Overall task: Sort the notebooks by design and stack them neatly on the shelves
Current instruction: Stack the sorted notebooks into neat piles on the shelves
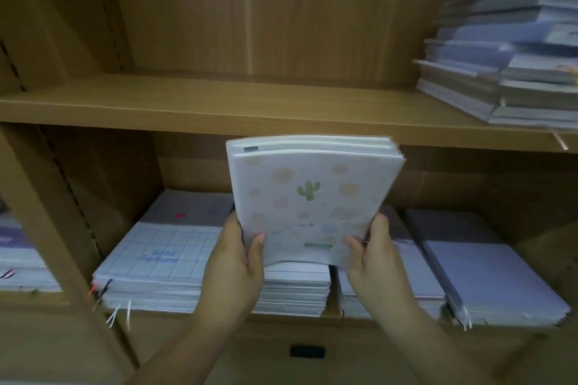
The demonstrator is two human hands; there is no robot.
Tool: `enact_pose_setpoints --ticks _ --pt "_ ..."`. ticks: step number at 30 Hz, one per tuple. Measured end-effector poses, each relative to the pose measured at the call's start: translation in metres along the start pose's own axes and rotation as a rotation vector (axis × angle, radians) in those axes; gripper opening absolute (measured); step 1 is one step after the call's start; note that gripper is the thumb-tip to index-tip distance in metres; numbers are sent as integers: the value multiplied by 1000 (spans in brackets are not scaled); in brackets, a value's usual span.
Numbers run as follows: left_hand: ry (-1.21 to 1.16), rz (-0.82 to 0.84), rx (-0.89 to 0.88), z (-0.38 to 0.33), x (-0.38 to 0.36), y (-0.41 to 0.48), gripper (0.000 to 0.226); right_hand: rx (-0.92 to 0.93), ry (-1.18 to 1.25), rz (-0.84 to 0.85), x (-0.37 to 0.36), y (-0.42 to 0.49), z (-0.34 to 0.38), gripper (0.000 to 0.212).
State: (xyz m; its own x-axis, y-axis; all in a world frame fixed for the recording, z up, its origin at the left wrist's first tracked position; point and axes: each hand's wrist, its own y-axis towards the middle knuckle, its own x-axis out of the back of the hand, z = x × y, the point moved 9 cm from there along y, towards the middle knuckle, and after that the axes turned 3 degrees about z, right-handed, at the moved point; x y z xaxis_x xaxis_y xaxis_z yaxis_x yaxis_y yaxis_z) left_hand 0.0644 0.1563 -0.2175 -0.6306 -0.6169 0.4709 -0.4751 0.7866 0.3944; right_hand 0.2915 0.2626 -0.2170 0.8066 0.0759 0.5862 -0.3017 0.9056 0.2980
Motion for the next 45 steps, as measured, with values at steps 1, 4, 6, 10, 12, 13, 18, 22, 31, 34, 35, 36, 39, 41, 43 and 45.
enact_pose_setpoints --ticks 1,4,6,10,12,13,18,22,31,34,35,36,39,41,43,45 --pt "8 11 7 3 -1 0 44 -9 -11 5 -3 0 -1 32" --pt "47 33 42 13 -4 3 38 -23 -40 11 -12 1 -2 32" --pt "100 55 60 15 -9 4 37 -12 -57 1 -13 2 -2 40" --pt "152 102 102 25 -11 0 38 -38 -55 27 -26 -2 -2 50" --pt "177 138 109 33 -17 -2 43 -86 -30 30 -28 -3 -10 51" --pt "191 158 111 37 -19 -3 44 -96 -22 37 -30 -2 -13 54" --pt "221 160 28 37 -16 -6 39 -48 22 48 -26 -7 -6 59" --pt "256 85 -129 12 -1 -8 31 17 53 6 -3 -9 5 55" --pt "304 361 -198 -39 -34 -56 12 -78 -99 130 60 -58 -21 69" --pt "279 484 -156 -54 -62 -75 15 -106 -88 146 83 -76 -44 62" --pt "259 510 -134 -57 -71 -80 16 -111 -76 150 90 -81 -51 60" --pt "239 531 -109 -59 -79 -84 18 -112 -68 149 96 -86 -56 58" --pt "144 569 -10 -65 -101 -89 29 -110 -97 112 113 -90 -67 50" --pt "67 554 61 -69 -111 -83 35 -144 -105 71 121 -85 -76 43" --pt "27 520 95 -75 -119 -70 35 -199 -117 32 125 -74 -85 37" --pt "20 470 82 -85 -126 -55 35 -231 -121 -23 130 -59 -91 38"
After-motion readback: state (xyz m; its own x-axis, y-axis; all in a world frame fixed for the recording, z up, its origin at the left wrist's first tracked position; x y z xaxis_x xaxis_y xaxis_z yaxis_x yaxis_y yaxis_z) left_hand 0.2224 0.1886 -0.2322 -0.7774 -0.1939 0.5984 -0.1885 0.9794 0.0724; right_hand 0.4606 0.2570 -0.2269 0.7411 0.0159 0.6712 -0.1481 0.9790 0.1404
